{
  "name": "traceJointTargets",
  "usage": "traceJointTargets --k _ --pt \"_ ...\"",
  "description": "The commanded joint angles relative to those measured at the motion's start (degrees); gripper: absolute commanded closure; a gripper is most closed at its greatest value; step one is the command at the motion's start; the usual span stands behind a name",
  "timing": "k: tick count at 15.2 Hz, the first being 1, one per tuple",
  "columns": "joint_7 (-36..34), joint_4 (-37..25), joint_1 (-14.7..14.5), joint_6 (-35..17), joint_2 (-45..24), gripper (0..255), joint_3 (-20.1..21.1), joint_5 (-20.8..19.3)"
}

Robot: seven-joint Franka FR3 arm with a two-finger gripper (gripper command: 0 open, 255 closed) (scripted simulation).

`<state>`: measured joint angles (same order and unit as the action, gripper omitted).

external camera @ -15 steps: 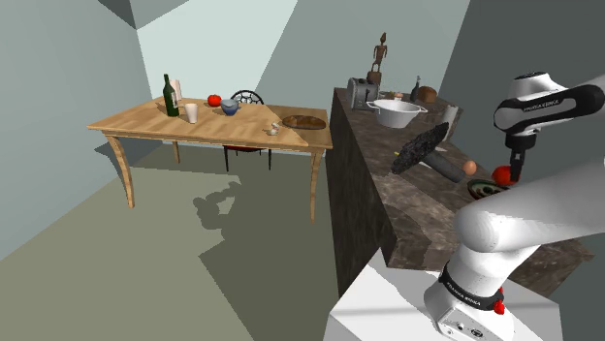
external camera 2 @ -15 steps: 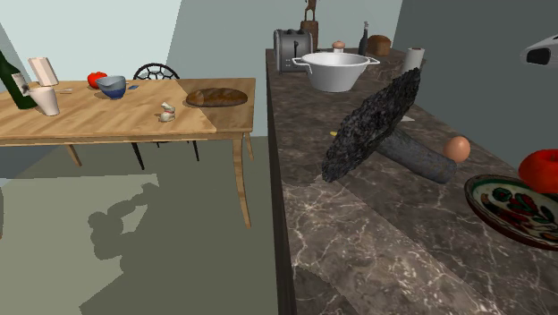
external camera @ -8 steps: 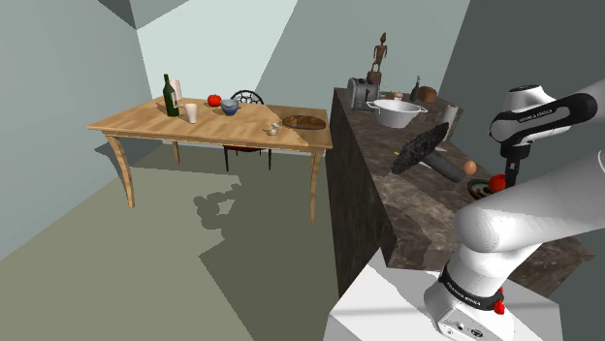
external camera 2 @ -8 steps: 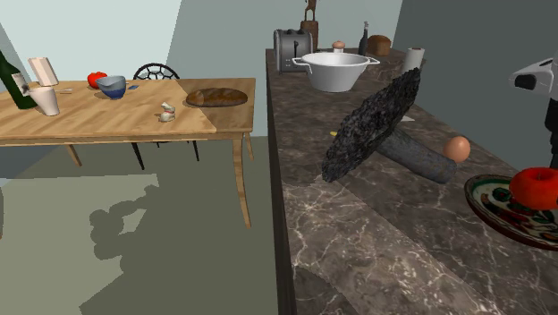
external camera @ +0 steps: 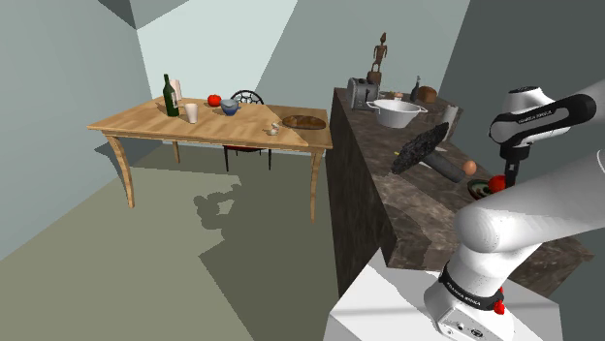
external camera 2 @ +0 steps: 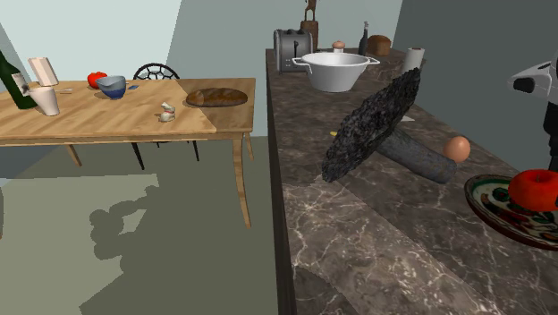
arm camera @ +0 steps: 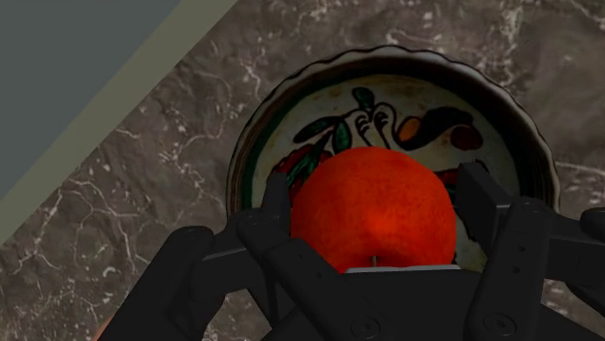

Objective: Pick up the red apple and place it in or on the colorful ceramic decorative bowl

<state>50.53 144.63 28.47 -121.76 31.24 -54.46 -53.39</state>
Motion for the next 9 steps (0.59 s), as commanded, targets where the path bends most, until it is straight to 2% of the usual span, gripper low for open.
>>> traceJointTargets --k 1,6,9 --pt "0.0 0.0 0.0 0.0 0.0 0 0.0 0.0" --pt "0.0 0.0 0.0 0.0 0.0 0 0.0 0.0" --pt "0.6 -1.8 0.9 6.7 3.9 0 5.4 2.4"
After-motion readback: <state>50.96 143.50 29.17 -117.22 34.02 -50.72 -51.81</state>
